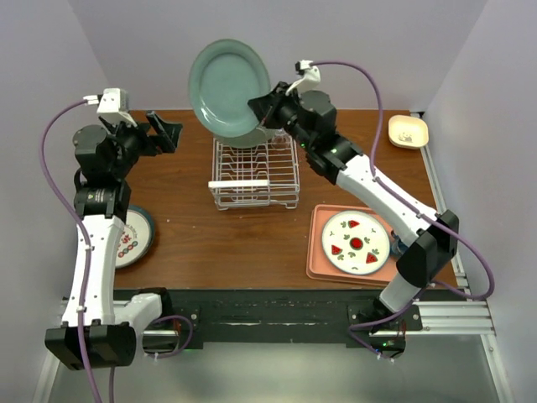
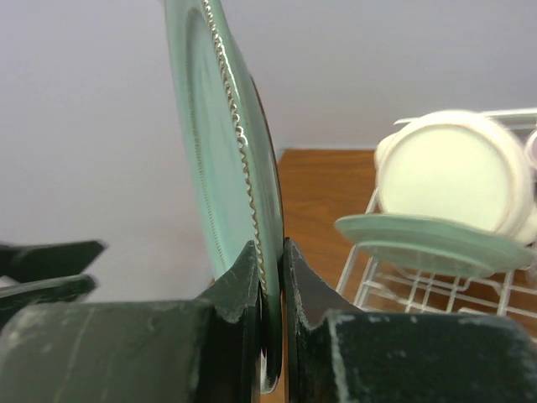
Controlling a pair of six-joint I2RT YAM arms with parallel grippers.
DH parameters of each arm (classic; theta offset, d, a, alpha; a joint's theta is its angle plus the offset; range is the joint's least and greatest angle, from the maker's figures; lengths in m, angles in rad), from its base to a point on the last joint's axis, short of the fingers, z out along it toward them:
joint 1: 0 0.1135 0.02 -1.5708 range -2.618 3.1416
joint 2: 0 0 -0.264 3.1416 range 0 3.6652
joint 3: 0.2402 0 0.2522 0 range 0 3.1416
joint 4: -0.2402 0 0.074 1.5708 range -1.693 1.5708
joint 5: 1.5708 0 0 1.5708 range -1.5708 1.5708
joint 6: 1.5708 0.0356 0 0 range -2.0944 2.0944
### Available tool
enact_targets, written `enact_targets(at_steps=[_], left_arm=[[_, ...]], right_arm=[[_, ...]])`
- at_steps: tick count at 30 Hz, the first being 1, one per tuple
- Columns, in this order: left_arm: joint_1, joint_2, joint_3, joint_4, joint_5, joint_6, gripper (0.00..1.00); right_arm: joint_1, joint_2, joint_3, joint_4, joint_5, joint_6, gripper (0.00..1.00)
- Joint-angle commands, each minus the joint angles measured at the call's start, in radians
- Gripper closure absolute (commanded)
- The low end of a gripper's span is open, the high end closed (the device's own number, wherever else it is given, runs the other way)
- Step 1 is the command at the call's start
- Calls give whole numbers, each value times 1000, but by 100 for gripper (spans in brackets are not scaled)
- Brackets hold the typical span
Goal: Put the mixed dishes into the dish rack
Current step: Pass the plate from the right arm to the left
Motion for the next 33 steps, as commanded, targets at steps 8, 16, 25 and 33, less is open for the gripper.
enact_targets(at_steps=[8, 16, 25, 33], left_arm=[[-17, -33, -189, 586, 401, -128, 0], [-17, 20, -183, 490, 349, -131, 0], [-17, 81, -176, 596, 373, -284, 5], [-17, 140, -215, 847, 528, -514, 57]], right_arm=[[-187, -107, -109, 207, -503, 444, 100], [-189, -127, -194, 386, -681, 621, 100], [-190, -124, -185, 420, -805, 659, 100], [-189, -65, -159, 394, -894, 630, 100]])
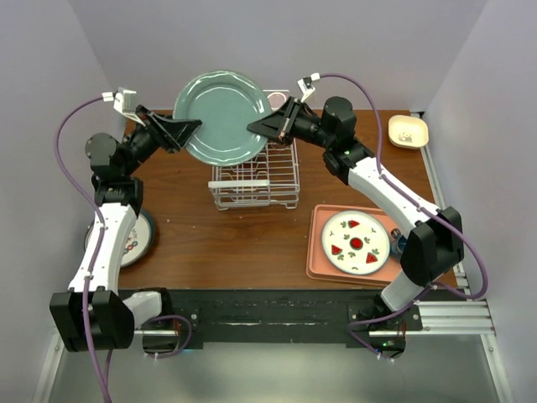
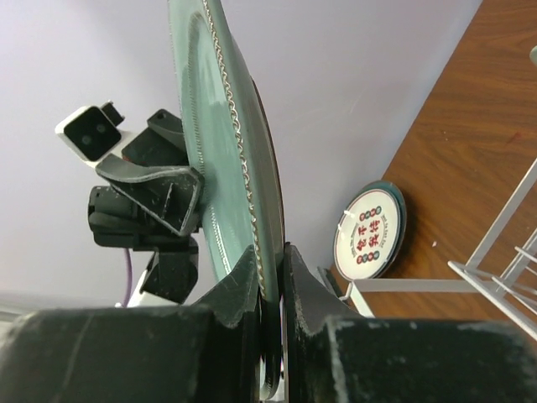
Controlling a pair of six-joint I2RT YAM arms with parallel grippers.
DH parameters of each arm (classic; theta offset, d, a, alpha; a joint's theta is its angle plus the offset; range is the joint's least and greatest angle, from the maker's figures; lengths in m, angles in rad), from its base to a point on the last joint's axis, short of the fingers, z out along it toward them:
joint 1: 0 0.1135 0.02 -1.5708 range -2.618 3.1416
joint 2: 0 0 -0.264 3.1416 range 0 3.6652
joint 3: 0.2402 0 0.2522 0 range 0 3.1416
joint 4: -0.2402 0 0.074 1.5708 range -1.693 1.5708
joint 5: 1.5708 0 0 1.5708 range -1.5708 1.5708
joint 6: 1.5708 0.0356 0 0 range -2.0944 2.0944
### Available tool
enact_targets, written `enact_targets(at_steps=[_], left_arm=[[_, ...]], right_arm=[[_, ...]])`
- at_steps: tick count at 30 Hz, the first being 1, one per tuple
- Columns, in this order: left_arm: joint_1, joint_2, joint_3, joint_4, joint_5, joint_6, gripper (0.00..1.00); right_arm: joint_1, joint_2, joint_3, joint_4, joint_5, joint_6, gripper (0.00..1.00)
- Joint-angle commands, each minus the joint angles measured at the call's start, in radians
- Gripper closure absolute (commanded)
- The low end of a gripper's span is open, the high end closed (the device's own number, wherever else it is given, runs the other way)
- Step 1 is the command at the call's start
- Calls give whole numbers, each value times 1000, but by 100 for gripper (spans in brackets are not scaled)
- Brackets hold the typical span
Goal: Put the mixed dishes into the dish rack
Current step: Pass the plate from the right arm to the left
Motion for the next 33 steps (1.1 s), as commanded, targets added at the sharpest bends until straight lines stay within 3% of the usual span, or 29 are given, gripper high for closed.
enact_targets(at_steps=[1, 4, 6, 7, 15, 19, 22, 24, 28, 33], left_arm=[[0, 40, -27, 178, 98, -153, 60], [-4, 60, -13, 172, 120, -159, 77], [-6, 68, -3, 164, 129, -157, 97], [-9, 74, 8, 156, 133, -151, 100], [-46, 24, 7, -46, 85, -81, 100], [-47, -35, -41, -71, 78, -139, 100], [-50, -70, -50, -95, 25, -197, 100], [-49, -79, -42, -66, 17, -231, 100], [-49, -65, 8, -106, 9, -220, 100], [-49, -49, 25, -109, -54, -274, 100]], right_arm=[[6, -20, 71, 171, -146, 45, 100], [8, -5, 82, 147, -163, 14, 100], [8, 1, 96, 78, -159, -53, 100], [6, 7, 119, 50, -154, -81, 100], [6, 39, 210, -185, -28, -363, 98], [6, 41, 191, -172, 25, -419, 84], [6, 46, 154, -103, 36, -408, 68], [5, 52, 144, -59, 25, -390, 65], [5, 58, 98, 44, 15, -288, 46], [-1, 61, 94, 36, 76, -230, 30]])
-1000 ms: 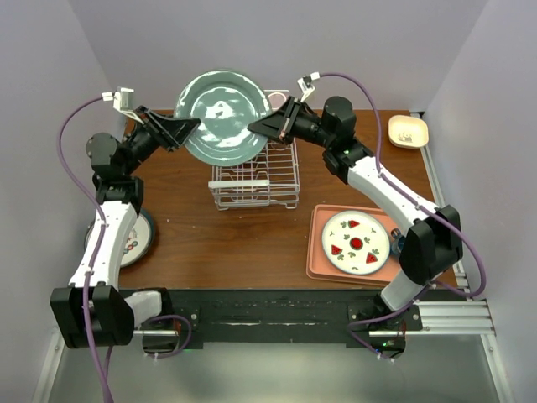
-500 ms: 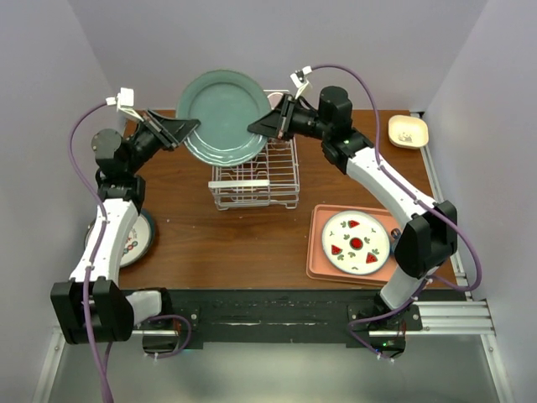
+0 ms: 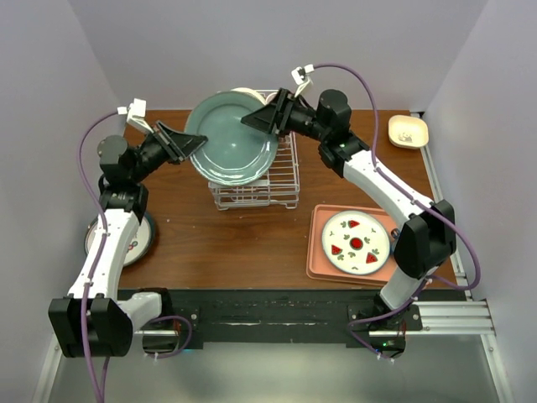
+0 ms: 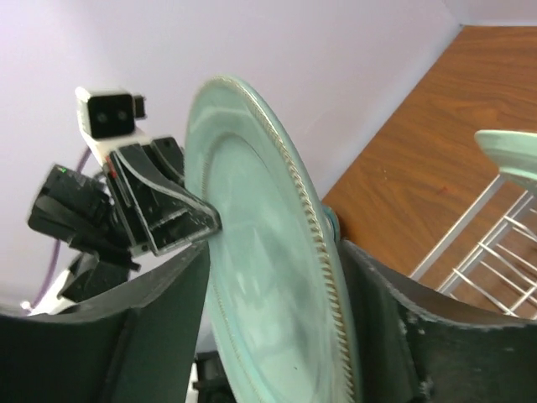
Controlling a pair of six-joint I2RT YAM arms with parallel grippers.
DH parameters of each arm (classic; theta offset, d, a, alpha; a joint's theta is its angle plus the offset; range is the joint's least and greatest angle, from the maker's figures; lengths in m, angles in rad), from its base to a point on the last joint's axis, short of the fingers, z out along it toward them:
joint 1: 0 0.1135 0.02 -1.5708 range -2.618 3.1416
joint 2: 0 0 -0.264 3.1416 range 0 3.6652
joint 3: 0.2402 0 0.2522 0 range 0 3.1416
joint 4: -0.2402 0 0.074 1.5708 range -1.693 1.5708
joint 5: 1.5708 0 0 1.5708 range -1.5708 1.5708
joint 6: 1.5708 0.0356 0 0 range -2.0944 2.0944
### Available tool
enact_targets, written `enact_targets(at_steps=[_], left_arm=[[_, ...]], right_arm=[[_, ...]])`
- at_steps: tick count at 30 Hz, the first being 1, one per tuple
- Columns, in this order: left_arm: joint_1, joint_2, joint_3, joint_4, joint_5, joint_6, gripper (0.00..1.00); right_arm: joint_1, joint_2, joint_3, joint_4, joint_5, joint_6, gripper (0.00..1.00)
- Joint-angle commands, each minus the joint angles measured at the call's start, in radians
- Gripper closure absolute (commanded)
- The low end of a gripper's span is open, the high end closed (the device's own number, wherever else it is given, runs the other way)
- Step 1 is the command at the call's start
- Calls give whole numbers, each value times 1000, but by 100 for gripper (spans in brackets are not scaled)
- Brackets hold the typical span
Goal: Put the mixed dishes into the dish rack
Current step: Pass the plate from the right arm to the left, then pass the plate from the left arm to the right
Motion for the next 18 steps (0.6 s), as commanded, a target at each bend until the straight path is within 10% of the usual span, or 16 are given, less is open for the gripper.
enact_targets(at_steps=[1, 13, 18], left_arm=[[-7, -5, 81, 106, -25, -116, 100], [-7, 18, 134, 168, -146, -287, 100], [-5, 32, 116, 227, -211, -392, 100]], right_arm=[[-5, -13, 12, 48, 74, 56, 26], [-119, -217, -17, -156, 528, -200, 8], [-96, -227, 84, -161, 422, -471, 9]])
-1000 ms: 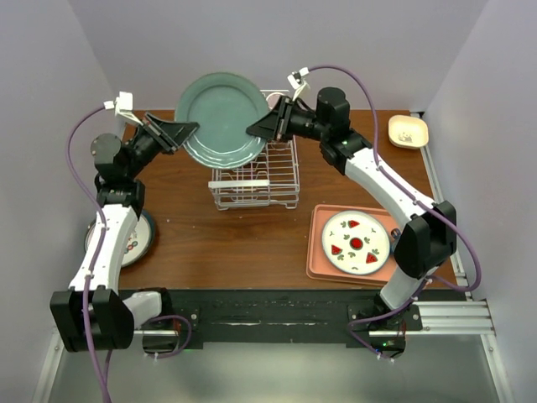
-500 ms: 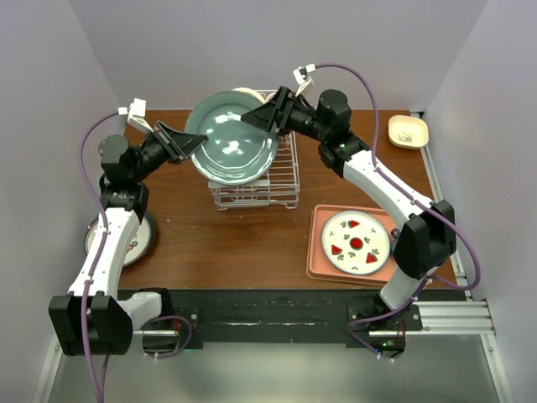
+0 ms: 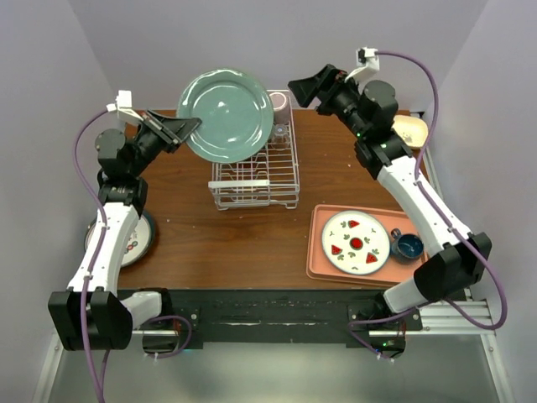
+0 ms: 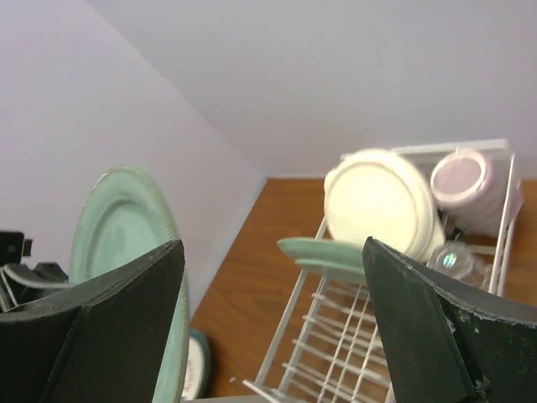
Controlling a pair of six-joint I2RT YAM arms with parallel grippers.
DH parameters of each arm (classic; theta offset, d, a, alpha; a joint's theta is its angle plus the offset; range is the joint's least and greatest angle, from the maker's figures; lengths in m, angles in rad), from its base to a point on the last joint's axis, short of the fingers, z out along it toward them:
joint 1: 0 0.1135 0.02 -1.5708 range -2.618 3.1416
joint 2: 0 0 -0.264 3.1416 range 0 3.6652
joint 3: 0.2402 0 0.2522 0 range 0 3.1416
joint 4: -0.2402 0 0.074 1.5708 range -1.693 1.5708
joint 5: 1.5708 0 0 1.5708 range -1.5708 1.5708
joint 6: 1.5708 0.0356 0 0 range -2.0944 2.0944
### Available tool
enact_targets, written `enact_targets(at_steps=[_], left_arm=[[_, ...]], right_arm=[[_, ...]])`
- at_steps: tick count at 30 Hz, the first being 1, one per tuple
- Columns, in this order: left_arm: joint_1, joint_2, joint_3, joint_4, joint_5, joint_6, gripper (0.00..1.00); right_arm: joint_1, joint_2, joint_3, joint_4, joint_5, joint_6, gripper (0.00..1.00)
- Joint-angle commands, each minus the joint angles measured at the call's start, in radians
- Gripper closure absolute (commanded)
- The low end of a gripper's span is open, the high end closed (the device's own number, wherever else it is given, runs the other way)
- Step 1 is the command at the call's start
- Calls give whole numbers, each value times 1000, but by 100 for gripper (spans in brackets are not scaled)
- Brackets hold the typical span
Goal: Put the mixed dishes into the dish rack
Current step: Pass the plate from the left arm to the right
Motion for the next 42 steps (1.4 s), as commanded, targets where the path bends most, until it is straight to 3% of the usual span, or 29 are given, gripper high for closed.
enact_targets(at_steps=[1, 6, 14, 22, 30, 42], left_arm=[[-3, -10, 57, 194, -86, -191, 100], [-3, -10, 41, 164, -148, -255, 100], [-3, -41, 101, -66, -220, -237, 100], [-5, -70, 107, -151, -249, -219, 100], [-2, -58, 133, -267, -254, -202, 100], [-5, -98, 118, -330, -248, -182, 100]], right_arm=[[48, -28, 118, -8, -28, -302, 9], [247, -46, 155, -81, 43, -690, 8], [466, -16, 160, -130, 115, -1004, 8], [631, 46, 155, -148, 271, -1239, 8], [738, 98, 26, -46, 437, -1446, 8], [760, 237, -34, 343, 626, -1626, 10]])
